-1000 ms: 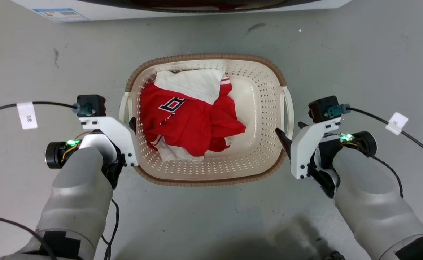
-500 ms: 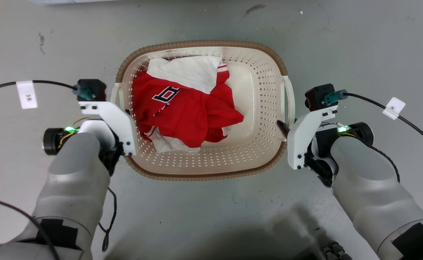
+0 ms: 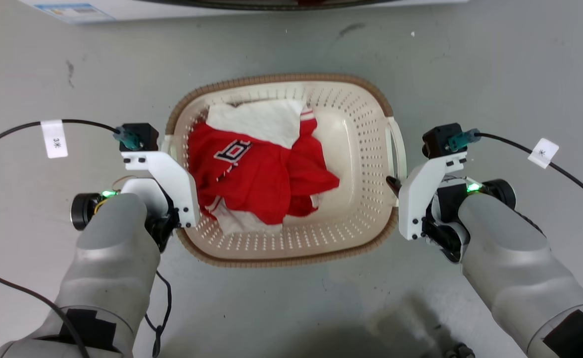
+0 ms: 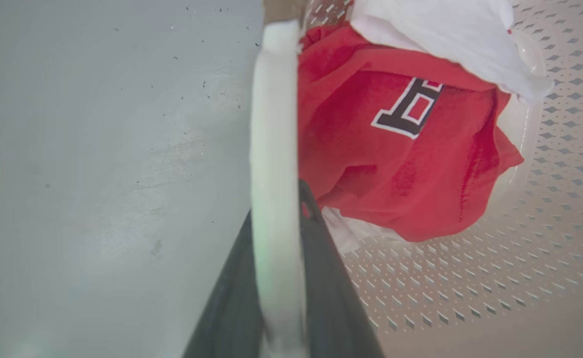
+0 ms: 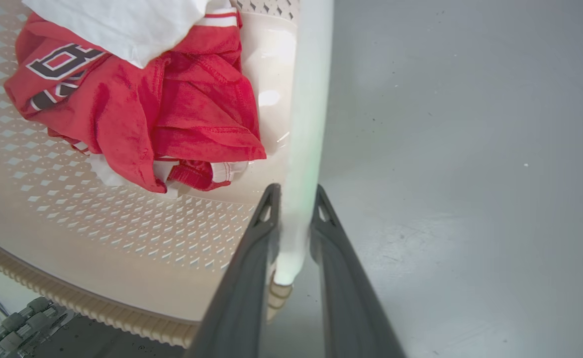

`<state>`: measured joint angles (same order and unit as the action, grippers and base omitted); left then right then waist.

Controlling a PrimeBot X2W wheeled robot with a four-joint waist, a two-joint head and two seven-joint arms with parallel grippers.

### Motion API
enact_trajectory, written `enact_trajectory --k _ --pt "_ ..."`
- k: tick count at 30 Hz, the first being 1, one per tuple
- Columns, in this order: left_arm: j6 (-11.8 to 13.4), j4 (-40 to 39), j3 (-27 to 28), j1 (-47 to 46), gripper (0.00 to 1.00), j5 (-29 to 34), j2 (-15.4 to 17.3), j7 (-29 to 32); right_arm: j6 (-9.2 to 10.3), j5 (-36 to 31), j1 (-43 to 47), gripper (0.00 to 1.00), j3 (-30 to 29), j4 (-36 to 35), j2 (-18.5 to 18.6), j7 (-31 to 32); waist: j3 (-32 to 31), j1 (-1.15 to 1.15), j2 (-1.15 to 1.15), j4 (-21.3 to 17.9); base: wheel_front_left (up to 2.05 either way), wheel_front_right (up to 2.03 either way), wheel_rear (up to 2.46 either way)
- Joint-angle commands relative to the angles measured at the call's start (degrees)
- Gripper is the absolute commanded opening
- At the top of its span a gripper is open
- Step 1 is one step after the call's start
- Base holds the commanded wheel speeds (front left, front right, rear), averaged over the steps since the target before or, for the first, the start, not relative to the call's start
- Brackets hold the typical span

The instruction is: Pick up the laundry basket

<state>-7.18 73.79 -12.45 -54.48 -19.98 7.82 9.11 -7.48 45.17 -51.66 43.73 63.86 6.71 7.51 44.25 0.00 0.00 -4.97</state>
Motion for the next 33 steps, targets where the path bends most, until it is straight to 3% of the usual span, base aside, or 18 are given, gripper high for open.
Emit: enact_trajectory --k 1,19,33 --pt "-0.2 0.0 -0.3 0.7 0.0 -0.3 -0.5 0.8 -0.02 0.9 0.7 0.0 0.8 -0.4 0.1 0.5 -1.8 0.0 0.0 0.2 0.0 0.0 0.0" --pt "-0.4 -0.2 -2.6 7.4 0.0 -7.4 -3.4 13.2 -0.1 10.8 5.8 0.0 7.6 -1.1 1.7 13.2 -20.1 0.0 0.0 0.8 0.0 0.0 0.0" --pt "-0.5 -2.7 -6.4 14.2 0.0 -13.7 -1.7 20.0 -0.15 15.3 10.1 0.0 11.8 0.5 0.8 21.3 -33.4 0.0 0.0 0.7 0.0 0.0 0.0"
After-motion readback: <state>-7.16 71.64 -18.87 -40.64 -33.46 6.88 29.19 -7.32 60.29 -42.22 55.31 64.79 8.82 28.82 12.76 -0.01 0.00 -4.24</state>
